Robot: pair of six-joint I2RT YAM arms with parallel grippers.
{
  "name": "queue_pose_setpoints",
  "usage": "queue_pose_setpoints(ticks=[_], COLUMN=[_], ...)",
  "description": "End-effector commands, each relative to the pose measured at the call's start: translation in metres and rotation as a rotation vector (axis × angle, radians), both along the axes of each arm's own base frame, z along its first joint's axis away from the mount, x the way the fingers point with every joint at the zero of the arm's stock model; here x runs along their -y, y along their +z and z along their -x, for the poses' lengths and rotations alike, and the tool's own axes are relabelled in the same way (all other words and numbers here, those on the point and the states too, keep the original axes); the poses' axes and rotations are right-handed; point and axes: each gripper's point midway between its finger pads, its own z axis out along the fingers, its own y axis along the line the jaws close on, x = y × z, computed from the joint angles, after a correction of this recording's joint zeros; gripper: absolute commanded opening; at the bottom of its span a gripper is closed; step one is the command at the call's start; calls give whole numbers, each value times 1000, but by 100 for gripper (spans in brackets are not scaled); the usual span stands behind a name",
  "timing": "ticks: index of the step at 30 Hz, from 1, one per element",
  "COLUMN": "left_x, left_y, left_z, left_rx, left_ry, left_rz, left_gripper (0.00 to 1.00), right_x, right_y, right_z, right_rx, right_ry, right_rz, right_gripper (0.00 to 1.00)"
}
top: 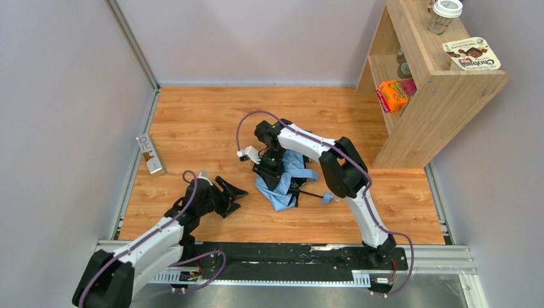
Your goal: Put away the umbrella
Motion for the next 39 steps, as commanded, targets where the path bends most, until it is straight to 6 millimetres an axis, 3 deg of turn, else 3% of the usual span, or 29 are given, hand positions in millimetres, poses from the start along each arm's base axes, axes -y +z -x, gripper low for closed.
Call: queue_pose_setpoints(ticks=[1,3,6,7,8,11,12,15,16,18,21,23,24,25,26,27,29,31,36,39], left_x=[21,20,28,30,35,42,46,51,55,60,64,68,68,71,72,75,77,78,72,71], left_y=[49,41,54,46,56,47,54,39,42,20,8,6,-6,-2,-12,-4,-12,-19,-19,-14], left_z=[-46,-56,-74,-76,-82,-90,-93,-96,-99,-97,-101,-106,-105,-107,-105,-106,-103,-100,-93,-85], left_rx=[161,114,167,145,183,171,202,180,192,125,93,110,83,98,81,108,83,67,74,92], left_ry=[85,136,158,163,158,162,161,164,154,154,167,162,167,157,153,144,133,126,128,100], left_rz=[198,194,251,245,268,257,280,276,292,281,300,314,299,324,320,358,374,365,344,345], left_gripper=[73,74,74,74,74,75,75,75,75,75,75,66,61,59,50,47,36,13,0,0], right_x=[-11,-12,-15,-15,-17,-20,-21,-24,-25,-28,-32,-33,-33,-33,-31,-30,-27,-28,-34,-38], right_y=[-22,-23,-23,-21,-21,-18,-17,-13,-12,-9,-5,-3,-3,-4,-7,-10,-17,-19,-15,-6], right_z=[22,22,20,19,19,16,16,14,13,12,12,15,16,18,19,20,21,21,9,3], right_rx=[-162,-172,-171,-170,-170,-173,-172,-169,-166,-169,-164,-174,-179,-182,-179,-173,-165,-154,-77,-82], right_ry=[10,4,-2,-1,-4,-6,-5,-4,-5,-3,7,16,22,25,29,36,45,39,-19,-51], right_rz=[-85,-97,-106,-114,-118,-136,-138,-150,-155,-168,-183,-192,-196,-191,-179,-166,-138,-123,-143,-192], right_gripper=[1,1,0,0,0,0,0,0,0,0,0,0,0,0,0,0,0,0,2,1])
